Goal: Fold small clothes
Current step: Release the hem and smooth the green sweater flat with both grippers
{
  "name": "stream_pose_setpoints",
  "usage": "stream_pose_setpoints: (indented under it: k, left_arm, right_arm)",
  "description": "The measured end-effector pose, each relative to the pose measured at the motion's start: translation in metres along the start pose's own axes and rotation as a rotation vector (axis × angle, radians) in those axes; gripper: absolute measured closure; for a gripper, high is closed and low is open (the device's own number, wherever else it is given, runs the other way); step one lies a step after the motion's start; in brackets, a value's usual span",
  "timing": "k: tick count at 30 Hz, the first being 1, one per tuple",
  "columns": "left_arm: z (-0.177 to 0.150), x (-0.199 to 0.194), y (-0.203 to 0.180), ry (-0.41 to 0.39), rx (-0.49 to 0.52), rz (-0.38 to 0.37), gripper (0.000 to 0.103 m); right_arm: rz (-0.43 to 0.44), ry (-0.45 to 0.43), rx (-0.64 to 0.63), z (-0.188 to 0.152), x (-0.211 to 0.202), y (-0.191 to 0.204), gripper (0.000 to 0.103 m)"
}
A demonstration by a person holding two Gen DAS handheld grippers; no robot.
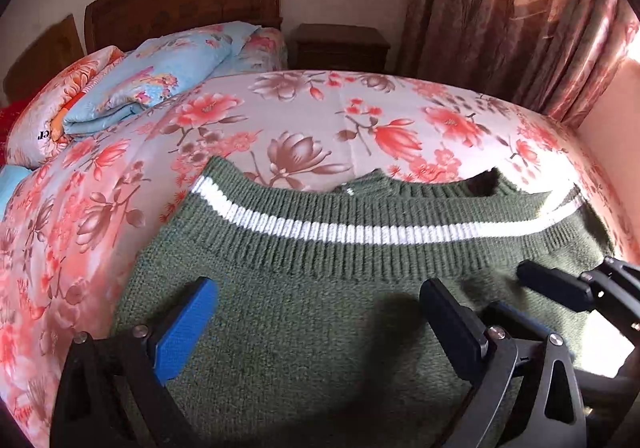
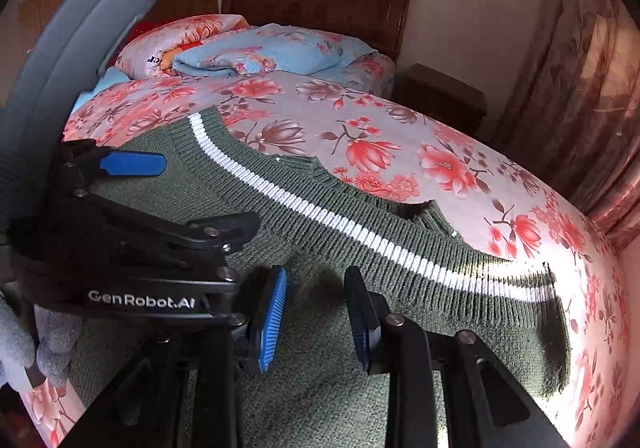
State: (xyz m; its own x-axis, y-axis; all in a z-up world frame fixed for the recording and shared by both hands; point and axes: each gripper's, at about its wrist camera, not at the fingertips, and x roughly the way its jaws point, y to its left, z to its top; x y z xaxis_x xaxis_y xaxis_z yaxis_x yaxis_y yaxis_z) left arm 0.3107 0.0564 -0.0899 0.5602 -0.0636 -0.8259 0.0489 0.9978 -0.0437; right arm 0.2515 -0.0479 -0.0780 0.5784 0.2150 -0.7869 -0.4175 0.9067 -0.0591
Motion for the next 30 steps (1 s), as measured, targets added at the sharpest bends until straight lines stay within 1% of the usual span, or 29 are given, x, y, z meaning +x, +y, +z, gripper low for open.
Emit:
stream_pose_setpoints:
  k: [1,3,4,5,6,7,8,10,12,13,14,15,16,17,18,20,21,22,24,25,26,27,28,29,30]
  left_arm:
    - [-0.002,-0.002,0.012,-0.008,-0.016,-0.028,0.000]
    - [-0.005,-0.009,0.029,-0.019,-0.007,-0.074,0.000]
    - [-0.006,-0.011,0.034,-0.018,0.007,-0.095,0.000]
    - [-0.007,-0.014,0.039,-0.020,0.011,-0.114,0.000]
    - [-0.007,-0.017,0.042,-0.026,0.007,-0.130,0.000]
    - [-0.008,-0.019,0.045,-0.034,0.000,-0.144,0.000]
    - [-0.008,-0.018,0.045,-0.037,-0.005,-0.154,0.000]
    - [-0.007,-0.015,0.039,-0.031,0.007,-0.153,0.000]
    - [-0.002,-0.021,0.030,-0.038,-0.001,-0.168,0.000]
    - [0.002,-0.026,0.027,-0.053,-0.012,-0.171,0.000]
    - [0.008,-0.032,0.022,-0.074,-0.014,-0.158,0.000]
    - [0.014,-0.037,0.015,-0.099,-0.002,-0.128,0.000]
    - [0.021,-0.040,0.009,-0.120,0.018,-0.076,0.000]
    - [0.028,-0.038,0.004,-0.125,0.040,-0.015,0.000]
    - [0.036,-0.032,-0.001,-0.100,0.061,0.029,0.000]
    - [0.045,-0.011,-0.005,-0.031,0.094,0.052,0.000]
    - [0.047,-0.001,-0.005,-0.012,0.106,0.069,0.000]
    - [0.046,0.009,-0.004,0.004,0.123,0.094,0.000]
    - [0.042,0.025,0.004,0.035,0.160,0.136,0.000]
    - [0.039,0.028,0.012,0.035,0.146,0.107,0.000]
    - [0.040,0.028,0.025,0.043,0.093,0.061,0.000]
    - [0.041,0.029,0.040,0.050,0.028,0.044,0.000]
    - [0.043,0.032,0.053,0.056,-0.034,0.034,0.000]
    - [0.043,0.035,0.065,0.071,-0.094,0.008,0.000]
    - [0.042,0.039,0.073,0.091,-0.143,-0.029,0.000]
  right_arm:
    - [0.008,0.001,0.034,-0.005,-0.003,-0.014,0.072]
    - [0.019,0.001,0.111,-0.018,-0.011,-0.048,0.067]
    - [-0.040,0.027,0.146,-0.026,-0.012,-0.066,0.067]
    - [-0.055,0.030,0.185,-0.035,-0.015,-0.084,0.068]
    - [0.009,0.000,0.244,-0.042,-0.022,-0.101,0.071]
    - [0.046,-0.014,0.311,-0.049,-0.027,-0.117,0.074]
    - [0.048,-0.019,0.348,-0.053,-0.030,-0.126,0.079]
    - [0.036,0.000,0.343,-0.053,-0.029,-0.125,0.080]
    - [-0.021,0.016,0.306,-0.041,-0.028,-0.112,0.077]
    - [-0.026,0.003,0.286,-0.033,-0.028,-0.105,0.077]
    - [-0.014,-0.021,0.268,-0.024,-0.029,-0.096,0.077]
    - [-0.004,-0.038,0.250,-0.014,-0.029,-0.087,0.077]
    - [0.001,-0.042,0.224,-0.003,-0.024,-0.075,0.077]
    - [0.003,-0.028,0.188,0.008,-0.017,-0.063,0.077]
    - [0.004,-0.009,0.152,0.017,-0.009,-0.052,0.077]
    - [-0.011,0.041,0.076,0.028,0.013,-0.033,0.077]
    - [-0.023,0.069,0.047,0.030,0.023,-0.028,0.077]
    - [-0.038,0.091,0.022,0.028,0.030,-0.026,0.077]
    - [-0.037,0.076,0.014,0.024,0.029,-0.037,0.077]
    - [-0.066,0.081,0.037,0.021,0.026,-0.049,0.077]
    - [-0.105,0.089,0.064,0.016,0.023,-0.065,0.077]
    - [-0.121,0.097,0.103,0.010,0.022,-0.083,0.077]
    - [-0.101,0.102,0.159,0.003,0.021,-0.103,0.077]
    - [-0.038,0.084,0.222,-0.004,0.016,-0.120,0.078]
    - [0.000,0.078,0.273,-0.008,0.013,-0.131,0.080]
